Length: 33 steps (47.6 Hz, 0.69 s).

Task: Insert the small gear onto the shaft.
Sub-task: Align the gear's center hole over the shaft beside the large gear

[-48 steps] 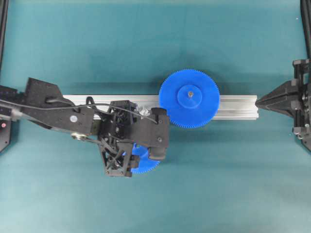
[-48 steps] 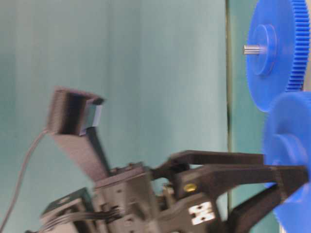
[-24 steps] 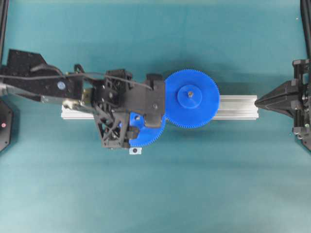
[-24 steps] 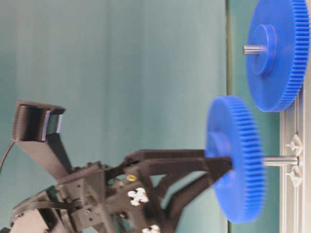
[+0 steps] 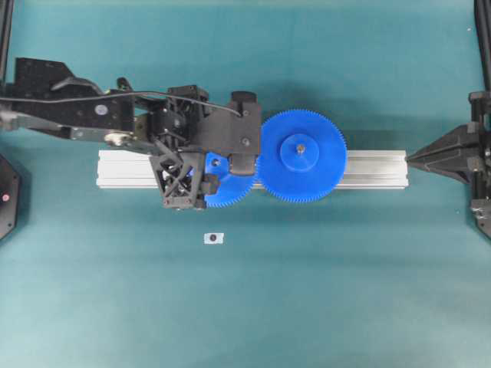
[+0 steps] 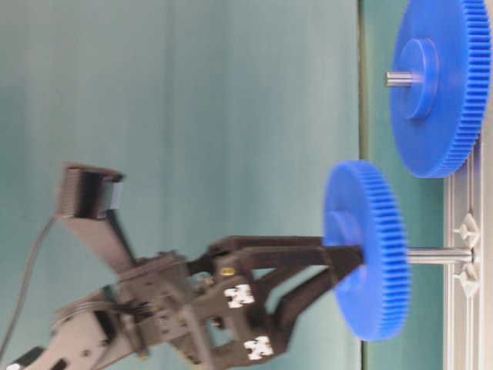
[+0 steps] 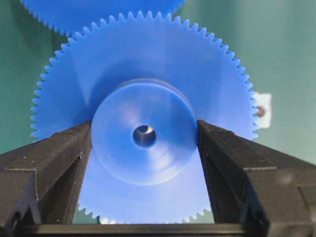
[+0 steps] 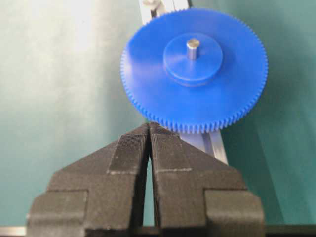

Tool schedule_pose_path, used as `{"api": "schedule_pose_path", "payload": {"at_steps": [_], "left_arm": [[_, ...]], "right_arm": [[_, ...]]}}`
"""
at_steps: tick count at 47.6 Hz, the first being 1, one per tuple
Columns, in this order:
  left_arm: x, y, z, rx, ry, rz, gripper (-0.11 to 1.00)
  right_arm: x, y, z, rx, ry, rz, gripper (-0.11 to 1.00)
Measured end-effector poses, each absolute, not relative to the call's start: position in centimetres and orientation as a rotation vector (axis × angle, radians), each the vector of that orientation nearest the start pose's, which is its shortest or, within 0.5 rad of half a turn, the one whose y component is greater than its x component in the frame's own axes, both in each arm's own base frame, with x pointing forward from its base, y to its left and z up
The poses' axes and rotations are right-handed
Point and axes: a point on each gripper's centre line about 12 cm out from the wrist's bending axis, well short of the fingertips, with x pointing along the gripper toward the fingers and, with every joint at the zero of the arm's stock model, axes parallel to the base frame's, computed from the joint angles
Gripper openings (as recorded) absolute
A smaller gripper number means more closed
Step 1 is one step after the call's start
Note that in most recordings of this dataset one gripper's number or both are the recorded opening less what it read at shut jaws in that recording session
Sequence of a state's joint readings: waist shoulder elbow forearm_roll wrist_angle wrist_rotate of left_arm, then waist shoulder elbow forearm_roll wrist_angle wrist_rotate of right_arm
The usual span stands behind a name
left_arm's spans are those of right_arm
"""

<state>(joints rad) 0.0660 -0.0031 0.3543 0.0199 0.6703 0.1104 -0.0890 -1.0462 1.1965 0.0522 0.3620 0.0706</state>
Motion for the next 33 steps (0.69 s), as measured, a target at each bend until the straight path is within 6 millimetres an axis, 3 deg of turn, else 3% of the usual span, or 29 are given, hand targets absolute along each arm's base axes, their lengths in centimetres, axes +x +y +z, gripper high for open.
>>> {"api": "schedule_pose_path", "payload": {"at_steps": [10,33], "left_arm": [[39.9,2.8,20.3,0.084,1.072,0.004,0.72],[40.3,3.4,20.1,0.074,1.048,0.021,0.72]], "right_arm": [[17.0,-1.3,22.6,0.144,0.508,-0.099,0.07],[16.9,-1.3,22.6,0.145,0.508,-0.101,0.07]]}}
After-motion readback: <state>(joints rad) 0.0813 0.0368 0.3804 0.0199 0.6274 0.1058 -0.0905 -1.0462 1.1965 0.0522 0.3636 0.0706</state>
